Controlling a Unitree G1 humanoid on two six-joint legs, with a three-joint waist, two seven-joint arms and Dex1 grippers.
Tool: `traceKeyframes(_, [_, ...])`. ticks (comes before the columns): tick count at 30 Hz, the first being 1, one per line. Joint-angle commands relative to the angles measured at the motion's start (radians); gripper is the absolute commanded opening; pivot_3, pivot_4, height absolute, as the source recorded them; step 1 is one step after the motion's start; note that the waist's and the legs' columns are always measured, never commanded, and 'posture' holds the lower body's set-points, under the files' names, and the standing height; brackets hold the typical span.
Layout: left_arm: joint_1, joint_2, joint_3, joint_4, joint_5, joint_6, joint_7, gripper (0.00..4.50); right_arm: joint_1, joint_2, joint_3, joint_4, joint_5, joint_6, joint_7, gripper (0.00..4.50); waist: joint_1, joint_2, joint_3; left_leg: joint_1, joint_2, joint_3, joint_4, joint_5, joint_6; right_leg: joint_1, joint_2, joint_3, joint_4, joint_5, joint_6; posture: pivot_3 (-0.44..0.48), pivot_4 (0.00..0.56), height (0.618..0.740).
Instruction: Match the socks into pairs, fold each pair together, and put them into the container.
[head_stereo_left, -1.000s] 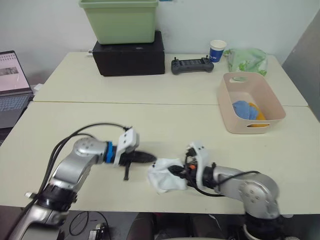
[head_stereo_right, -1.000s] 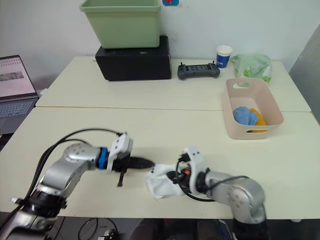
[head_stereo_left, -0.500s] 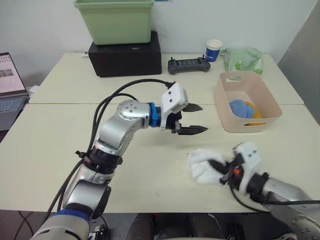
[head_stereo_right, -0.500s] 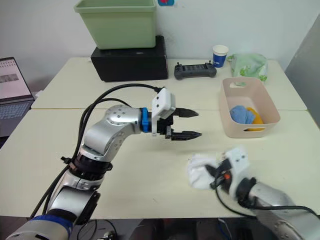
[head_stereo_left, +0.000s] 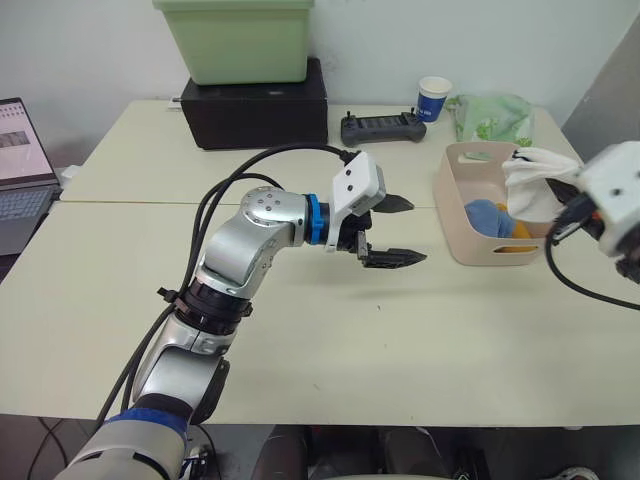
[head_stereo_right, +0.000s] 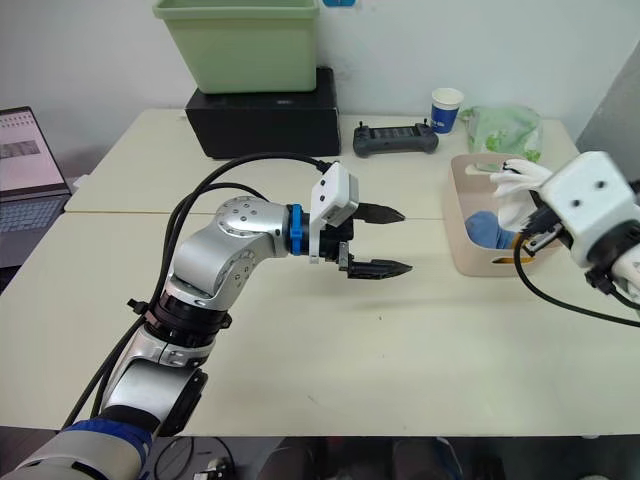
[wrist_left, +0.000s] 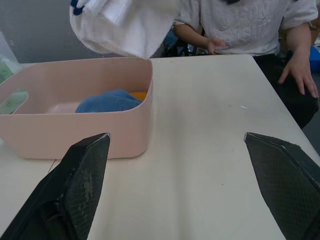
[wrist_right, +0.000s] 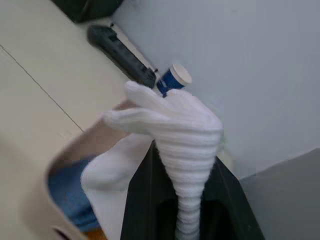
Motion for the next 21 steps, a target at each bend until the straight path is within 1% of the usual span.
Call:
traceKeyframes(1, [-0.023,-0.008,0.006,-0.009,-0.007,-0.011,-0.007,4.47,-0.115,-0.040,0.155,0.203,-0.264,-0.264,0.000,0.00,-0.001,0.001,0.001,0.000,0.000,0.001,0.001,0.001,-0.002,0.000,-0.001,0.000,0.000,0.000,0.000,0.000,0.150,0.725])
traceKeyframes(3, [-0.017,-0.008,0.003,-0.015,-0.008,-0.010,-0.010,4.47,-0.191,-0.033,0.240,0.314,-0.362,-0.373,0.019,0.00,-0.001,0.001,0.002,-0.001,0.000,0.001,0.001,0.002,-0.003,-0.001,-0.002,0.001,0.001,0.000,0.000,0.000,0.150,0.725])
traceKeyframes(5, [-0.013,-0.010,0.001,-0.019,-0.008,-0.010,-0.009,4.47,-0.242,-0.014,0.291,0.408,-0.420,-0.452,0.044,0.00,0.000,0.002,0.002,-0.001,0.000,0.001,0.001,0.002,-0.004,-0.002,-0.002,0.000,0.001,0.000,0.000,0.000,0.150,0.725])
traceKeyframes(8, [-0.012,-0.015,0.003,-0.020,-0.007,-0.009,-0.003,4.47,-0.300,0.031,0.337,0.508,-0.445,-0.482,0.115,0.00,0.004,0.002,0.002,-0.003,0.000,0.000,0.001,0.002,-0.004,-0.003,-0.002,-0.001,0.001,0.000,0.000,0.000,0.150,0.725])
traceKeyframes(12, [-0.011,-0.020,0.001,-0.013,0.002,-0.020,0.006,4.47,-0.376,0.052,0.393,0.613,-0.510,-0.517,0.220,0.00,0.006,0.002,0.002,-0.005,0.000,0.001,0.002,0.002,-0.004,-0.004,-0.003,-0.001,0.001,0.000,0.000,0.000,0.150,0.725])
traceKeyframes(17, [-0.016,-0.036,-0.002,0.005,0.016,-0.032,0.012,4.50,-0.444,0.089,0.394,0.593,-0.461,-0.388,0.423,1.68,0.005,0.002,0.002,-0.005,0.000,0.001,0.003,0.002,-0.004,-0.004,-0.003,-0.001,0.002,0.000,0.000,0.000,0.150,0.725])
traceKeyframes(21, [-0.012,-0.033,0.000,0.002,0.016,-0.034,-0.002,4.50,-0.461,0.060,0.347,0.480,-0.361,-0.234,0.611,3.18,0.008,0.002,0.002,-0.006,0.000,-0.001,0.003,0.002,-0.004,-0.004,-0.003,-0.002,0.002,0.000,0.000,0.000,0.150,0.725])
